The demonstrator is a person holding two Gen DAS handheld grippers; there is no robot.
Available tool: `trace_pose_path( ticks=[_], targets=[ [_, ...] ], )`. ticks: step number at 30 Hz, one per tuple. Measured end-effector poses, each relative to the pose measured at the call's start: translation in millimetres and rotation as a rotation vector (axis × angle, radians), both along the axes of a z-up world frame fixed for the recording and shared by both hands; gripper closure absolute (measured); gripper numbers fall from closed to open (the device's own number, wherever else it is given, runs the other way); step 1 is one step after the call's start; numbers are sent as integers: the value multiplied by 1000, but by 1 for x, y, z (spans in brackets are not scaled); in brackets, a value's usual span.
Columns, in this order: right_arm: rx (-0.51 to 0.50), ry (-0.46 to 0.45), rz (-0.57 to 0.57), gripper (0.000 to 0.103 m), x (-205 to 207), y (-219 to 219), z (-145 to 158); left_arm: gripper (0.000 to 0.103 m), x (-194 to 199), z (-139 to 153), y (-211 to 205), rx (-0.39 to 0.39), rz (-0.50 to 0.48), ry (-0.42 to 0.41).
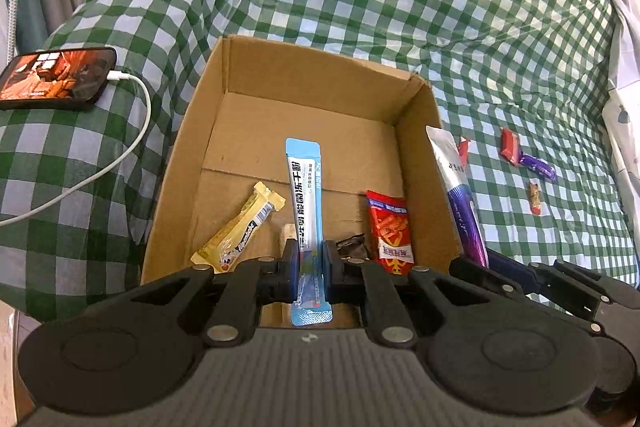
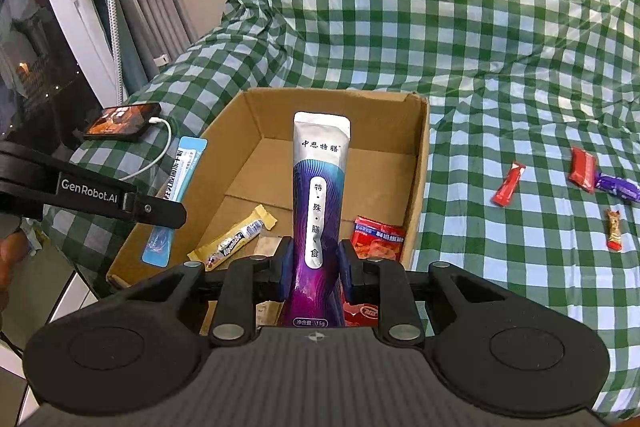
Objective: Organize snacks
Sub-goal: 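Lower both snacks into the box and open both grippers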
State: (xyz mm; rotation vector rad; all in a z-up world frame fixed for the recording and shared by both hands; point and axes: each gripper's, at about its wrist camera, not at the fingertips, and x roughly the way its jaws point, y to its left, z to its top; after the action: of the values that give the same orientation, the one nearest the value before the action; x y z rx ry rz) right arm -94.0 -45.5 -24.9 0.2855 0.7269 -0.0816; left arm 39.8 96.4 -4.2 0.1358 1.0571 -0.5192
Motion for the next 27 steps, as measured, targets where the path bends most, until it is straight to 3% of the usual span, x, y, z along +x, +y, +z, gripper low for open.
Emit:
trace_pose_path(
  ticks=[17,18,19,20,22,23,24,27],
  targets=[
    [31,81,16,78,49,-5,-32,87,48,-46,-15,69,8,61],
    [33,83,18,77,52,-6,-34,83,51,-49,-15,77,17,68],
    [36,84,24,76,54,-7,-35,61,54,-52,-15,82,26,78],
    [36,83,29,73,57,-7,-35,26,57,-54,-15,90,38,83],
    [21,78,35,44,62,-7,-33,0,58,-51,-9,103,81,52],
    [7,75,29,18,63,-6,-32,0,55,-47,-5,97,93,15],
    [-15,59,20,11,61,-5,-29,0,52,-44,-3,100,87,-6],
    [-39,52,48,11,54,-1,-25,0,44,-42,2,160,74,-19]
  ],
)
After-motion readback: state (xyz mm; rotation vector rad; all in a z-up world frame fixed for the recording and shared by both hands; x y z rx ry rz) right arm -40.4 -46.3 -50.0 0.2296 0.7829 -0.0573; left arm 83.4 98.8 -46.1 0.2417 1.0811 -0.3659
